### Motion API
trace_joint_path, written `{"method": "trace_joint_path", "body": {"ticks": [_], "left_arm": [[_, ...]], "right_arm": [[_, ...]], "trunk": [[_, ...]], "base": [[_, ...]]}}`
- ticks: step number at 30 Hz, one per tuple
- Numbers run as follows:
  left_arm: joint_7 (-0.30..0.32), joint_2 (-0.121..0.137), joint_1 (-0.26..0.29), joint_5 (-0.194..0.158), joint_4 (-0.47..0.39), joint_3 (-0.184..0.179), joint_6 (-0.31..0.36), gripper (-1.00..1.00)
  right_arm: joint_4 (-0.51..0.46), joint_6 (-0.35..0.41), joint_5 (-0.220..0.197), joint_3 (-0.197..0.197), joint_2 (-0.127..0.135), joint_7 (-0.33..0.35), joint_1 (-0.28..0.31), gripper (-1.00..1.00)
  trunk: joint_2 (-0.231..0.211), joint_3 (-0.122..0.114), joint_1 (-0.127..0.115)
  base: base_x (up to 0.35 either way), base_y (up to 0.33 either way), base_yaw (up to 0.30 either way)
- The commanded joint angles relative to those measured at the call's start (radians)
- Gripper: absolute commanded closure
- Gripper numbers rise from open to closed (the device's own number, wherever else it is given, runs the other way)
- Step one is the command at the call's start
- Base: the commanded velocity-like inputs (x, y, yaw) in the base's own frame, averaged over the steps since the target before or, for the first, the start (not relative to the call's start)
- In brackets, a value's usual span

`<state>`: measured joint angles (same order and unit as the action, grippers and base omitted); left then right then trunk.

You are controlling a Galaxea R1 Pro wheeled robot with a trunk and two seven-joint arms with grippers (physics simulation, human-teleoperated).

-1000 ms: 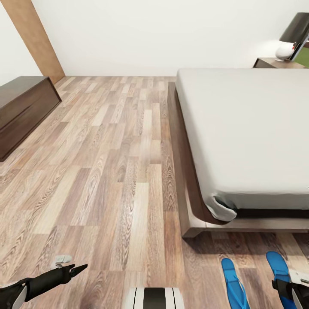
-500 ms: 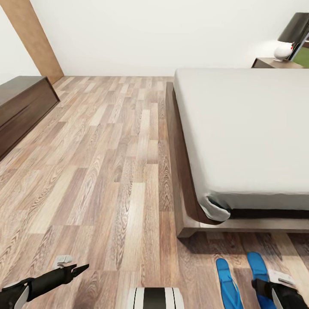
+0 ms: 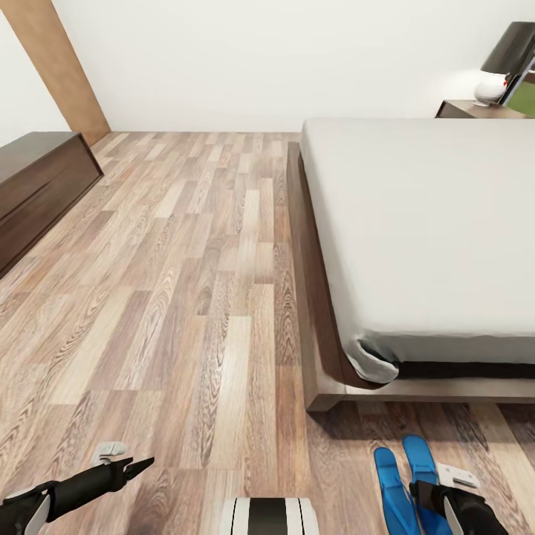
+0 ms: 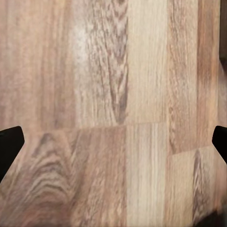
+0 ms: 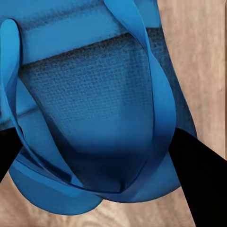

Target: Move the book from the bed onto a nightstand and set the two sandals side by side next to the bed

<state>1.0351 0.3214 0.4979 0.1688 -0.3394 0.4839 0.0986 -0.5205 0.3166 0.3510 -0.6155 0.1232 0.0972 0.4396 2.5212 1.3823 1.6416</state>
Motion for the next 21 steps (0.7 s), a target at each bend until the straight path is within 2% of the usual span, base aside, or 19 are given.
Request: {"method": "trace_joint_path", "body": {"ticks": [1,8,11,18,21], "left_arm": [[0.006,-0.001,0.001,0.008,-0.001,0.009,0.01,-1.0],[0.005,-0.001,0.001,0.008,-0.001,0.009,0.01,-1.0],[0.005,-0.001,0.001,0.008,-0.001,0.009,0.01,-1.0],[0.005,-0.001,0.001,0.008,-0.001,0.009,0.01,-1.0],[0.006,-0.001,0.001,0.008,-0.001,0.009,0.01,-1.0]], "right_arm": [[-0.003,0.004,0.01,-0.007,-0.001,0.01,0.001,1.0],[-0.006,0.004,0.009,-0.007,0.0,0.009,0.001,1.0],[-0.008,0.004,0.009,-0.008,0.003,0.009,0.001,1.0],[-0.04,0.006,0.008,-0.01,0.061,0.009,0.001,1.0],[-0.049,0.007,0.008,-0.009,0.072,0.009,0.001,1.0]], "trunk": [[0.001,0.005,0.0],[0.002,0.032,0.003],[0.002,0.032,0.003],[0.002,0.032,0.003],[0.002,0.032,0.003]], "base": [[0.0,0.0,0.0],[0.0,0.0,0.0],[0.0,0.0,0.0],[0.0,0.0,0.0],[0.0,0.0,0.0]]}}
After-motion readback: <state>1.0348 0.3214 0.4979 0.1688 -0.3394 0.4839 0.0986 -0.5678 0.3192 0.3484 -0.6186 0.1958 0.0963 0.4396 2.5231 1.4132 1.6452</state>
